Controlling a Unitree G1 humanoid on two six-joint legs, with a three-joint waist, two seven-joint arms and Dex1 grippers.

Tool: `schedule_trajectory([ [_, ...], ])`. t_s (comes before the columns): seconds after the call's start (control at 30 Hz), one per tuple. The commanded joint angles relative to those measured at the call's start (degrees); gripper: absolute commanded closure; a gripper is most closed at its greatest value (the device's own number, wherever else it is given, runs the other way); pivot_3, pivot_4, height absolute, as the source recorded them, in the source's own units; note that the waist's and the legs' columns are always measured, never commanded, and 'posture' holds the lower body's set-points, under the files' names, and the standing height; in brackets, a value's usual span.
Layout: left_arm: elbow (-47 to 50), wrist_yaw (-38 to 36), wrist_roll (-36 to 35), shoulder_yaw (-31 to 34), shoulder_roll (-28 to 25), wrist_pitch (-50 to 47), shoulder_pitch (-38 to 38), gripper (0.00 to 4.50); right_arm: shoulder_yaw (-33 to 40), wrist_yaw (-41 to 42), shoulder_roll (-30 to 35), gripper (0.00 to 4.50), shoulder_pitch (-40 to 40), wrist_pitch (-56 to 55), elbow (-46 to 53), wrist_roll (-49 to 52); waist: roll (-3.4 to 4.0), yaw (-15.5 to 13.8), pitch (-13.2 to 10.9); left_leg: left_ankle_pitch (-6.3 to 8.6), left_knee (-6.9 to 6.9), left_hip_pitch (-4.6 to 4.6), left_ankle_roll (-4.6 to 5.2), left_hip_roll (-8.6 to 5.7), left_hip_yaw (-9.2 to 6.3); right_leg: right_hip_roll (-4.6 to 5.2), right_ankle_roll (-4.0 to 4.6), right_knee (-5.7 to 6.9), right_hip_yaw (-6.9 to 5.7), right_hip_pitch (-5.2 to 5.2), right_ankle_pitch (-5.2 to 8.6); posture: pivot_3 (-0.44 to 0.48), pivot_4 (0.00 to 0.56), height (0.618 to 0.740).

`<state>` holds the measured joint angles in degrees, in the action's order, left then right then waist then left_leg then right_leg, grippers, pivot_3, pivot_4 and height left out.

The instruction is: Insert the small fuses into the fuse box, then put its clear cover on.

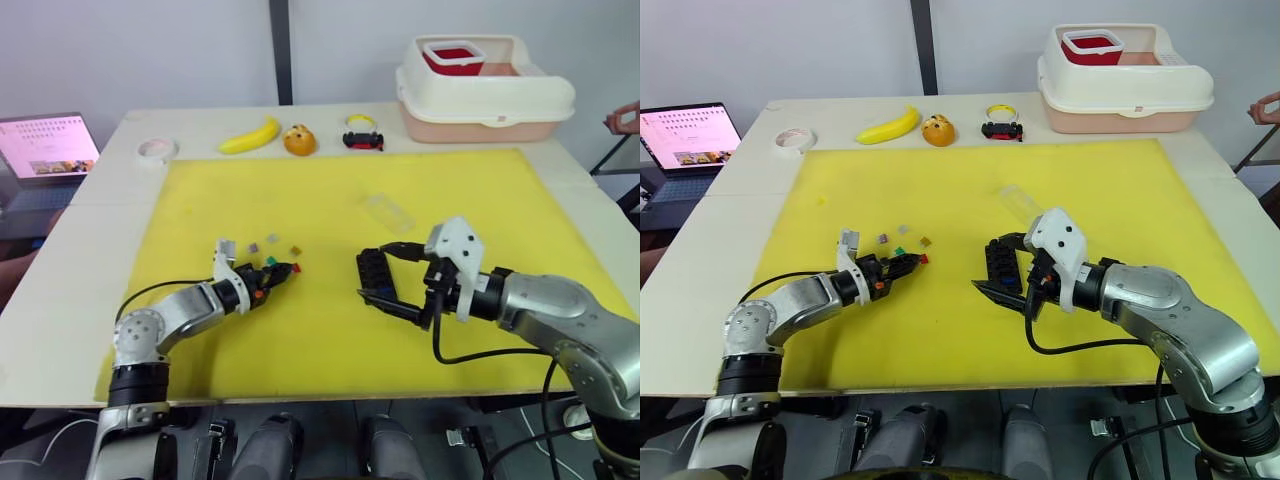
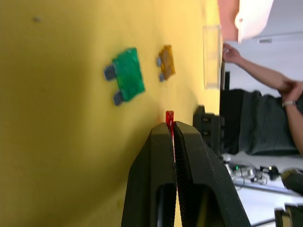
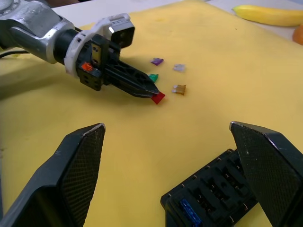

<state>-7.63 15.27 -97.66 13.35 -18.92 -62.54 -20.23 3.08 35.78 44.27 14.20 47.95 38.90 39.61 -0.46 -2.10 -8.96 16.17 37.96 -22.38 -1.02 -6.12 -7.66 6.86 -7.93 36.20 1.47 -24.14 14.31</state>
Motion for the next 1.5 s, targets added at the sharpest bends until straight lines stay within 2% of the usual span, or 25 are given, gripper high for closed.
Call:
schedule_trajectory([
  [0.03,3.36,1.18,-7.04,3.19,-4.56,-0.81,-0.50,4.43,2.46,-1.02,-1.17,0.00,0.37,0.48,1.28,2.46,-0.06,0.15,-0.04,0.00,-0.02,-0.02,0.00,0.03,0.01,-0.02,0.00,0.01,0.01,-0.07,0.00,0.000,0.150,0.740],
  [0.13,5.54,2.08,-13.86,3.43,-8.28,-0.38,-2.25,4.43,4.03,-2.90,-3.42,0.00,0.79,2.27,1.37,6.28,-0.10,0.15,-0.06,-0.03,-0.07,-0.10,-0.06,0.10,-0.01,-0.06,0.00,0.04,0.03,-0.24,0.00,0.000,0.150,0.740],
  [0.27,7.53,-1.38,-15.34,4.70,-9.66,-2.42,-6.88,4.43,6.70,-8.93,-9.05,0.00,2.61,5.80,0.73,14.65,-0.13,-0.30,-0.09,-0.03,-0.05,-0.12,-0.06,0.03,-0.03,-0.03,0.01,0.00,0.03,-0.19,0.00,0.000,0.150,0.740],
  [0.43,9.60,-3.20,-15.34,2.20,-6.60,-0.93,-12.58,4.43,8.66,-23.77,-19.34,0.00,7.76,7.94,-3.57,26.87,-0.14,-0.02,-0.09,-0.03,-0.06,-0.12,-0.05,0.00,-0.05,-0.03,0.01,-0.02,0.03,-0.17,0.00,0.000,0.150,0.740],
  [0.63,11.51,-3.87,-15.34,-0.64,-2.53,2.46,-13.53,4.43,9.23,-43.60,-28.41,0.00,12.66,4.03,-9.56,45.03,-0.14,1.21,-0.09,-0.04,-0.14,-0.12,-0.07,0.03,-0.04,-0.04,0.01,0.01,0.06,-0.27,0.00,0.000,0.150,0.740],
  [0.83,12.00,-5.17,-15.34,-1.53,-0.45,5.29,-13.51,4.43,7.36,-52.26,-30.76,0.00,13.30,-0.03,-12.04,51.32,-0.13,1.66,-0.09,-0.05,-0.16,-0.13,-0.07,0.03,-0.05,-0.06,0.01,0.00,0.05,-0.27,0.00,0.000,0.150,0.740],
  [1.03,11.56,-6.66,-14.91,-3.10,-0.26,6.77,-12.60,4.43,4.68,-55.15,-31.36,0.00,13.45,-2.55,-12.30,53.08,-0.12,1.85,-0.10,-0.05,-0.17,-0.13,-0.07,0.04,-0.05,-0.08,0.01,0.01,0.05,-0.28,0.00,0.000,0.150,0.740],
  [1.13,11.37,-7.14,-14.81,-3.55,-0.37,7.19,-12.40,4.50,3.47,-55.47,-30.79,0.81,13.32,-2.94,-11.97,53.35,-0.12,1.89,-0.10,-0.05,-0.17,-0.13,-0.07,0.04,-0.05,-0.09,0.01,0.01,0.05,-0.29,0.00,0.000,0.150,0.740],
  [1.23,11.28,-7.36,-14.96,-3.96,-0.30,7.59,-12.29,4.50,2.56,-55.09,-30.12,2.19,13.31,-3.01,-11.78,53.30,-0.12,1.87,-0.10,-0.05,-0.17,-0.13,-0.07,0.04,-0.05,-0.09,0.01,0.01,0.05,-0.29,0.00,0.000,0.150,0.740],
  [1.5,12.09,-5.73,-15.27,-4.86,1.38,9.76,-12.91,4.50,0.73,-53.47,-28.48,2.19,12.97,-3.04,-10.83,52.23,-0.12,1.87,-0.10,-0.05,-0.17,-0.13,-0.06,0.04,-0.05,-0.09,0.01,0.00,0.05,-0.28,0.00,0.000,0.150,0.740],
])
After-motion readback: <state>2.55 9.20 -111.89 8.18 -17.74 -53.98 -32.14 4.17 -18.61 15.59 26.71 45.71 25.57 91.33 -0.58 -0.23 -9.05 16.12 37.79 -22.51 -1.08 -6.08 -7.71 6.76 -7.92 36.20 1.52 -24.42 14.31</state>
